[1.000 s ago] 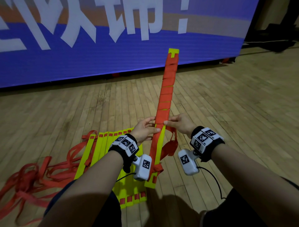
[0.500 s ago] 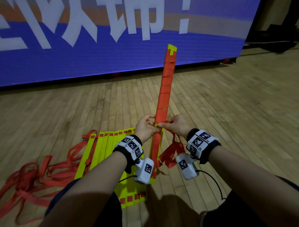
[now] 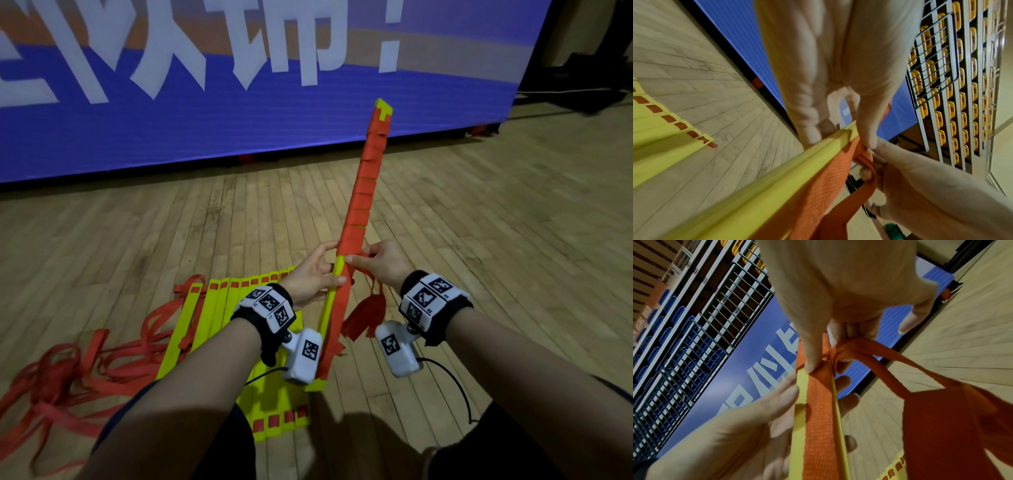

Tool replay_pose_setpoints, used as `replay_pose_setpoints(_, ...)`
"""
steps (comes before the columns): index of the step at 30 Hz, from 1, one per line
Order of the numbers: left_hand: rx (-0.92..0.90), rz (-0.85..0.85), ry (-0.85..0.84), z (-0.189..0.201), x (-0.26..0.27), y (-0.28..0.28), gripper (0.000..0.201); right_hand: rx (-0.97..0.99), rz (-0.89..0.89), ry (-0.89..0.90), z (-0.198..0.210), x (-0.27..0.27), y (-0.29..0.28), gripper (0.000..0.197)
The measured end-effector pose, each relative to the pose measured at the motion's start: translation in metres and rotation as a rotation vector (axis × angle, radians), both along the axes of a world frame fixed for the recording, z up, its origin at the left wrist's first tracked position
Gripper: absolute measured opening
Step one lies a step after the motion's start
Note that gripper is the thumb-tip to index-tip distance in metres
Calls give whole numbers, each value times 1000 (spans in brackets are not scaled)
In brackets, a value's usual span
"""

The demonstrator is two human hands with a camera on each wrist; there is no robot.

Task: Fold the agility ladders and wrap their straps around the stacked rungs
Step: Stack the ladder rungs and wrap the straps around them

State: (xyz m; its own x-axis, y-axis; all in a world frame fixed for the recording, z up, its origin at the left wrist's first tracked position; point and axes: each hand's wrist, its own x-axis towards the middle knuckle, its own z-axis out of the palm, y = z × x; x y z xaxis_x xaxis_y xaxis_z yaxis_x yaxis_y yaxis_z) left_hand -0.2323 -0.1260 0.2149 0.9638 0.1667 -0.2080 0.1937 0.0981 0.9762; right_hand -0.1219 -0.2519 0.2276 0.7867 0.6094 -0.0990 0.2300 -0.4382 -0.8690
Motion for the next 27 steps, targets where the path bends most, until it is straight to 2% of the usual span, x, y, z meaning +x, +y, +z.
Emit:
replay_pose_setpoints(5,-139,-48,28,2,-3,2,39,21,-2,12,1,3,-2,23)
replay_pose_setpoints(8,-160,-65,50,2,-5,2,37,12,7,3,0,5,-4,24)
replay_pose_setpoints(21,-45,38,41,4,-5,4,54,53,47,-20,1,0,-3,25)
replay_pose_setpoints(27,15,130,68,1,-2,5,62,26,43,4,2,-2,-2,15)
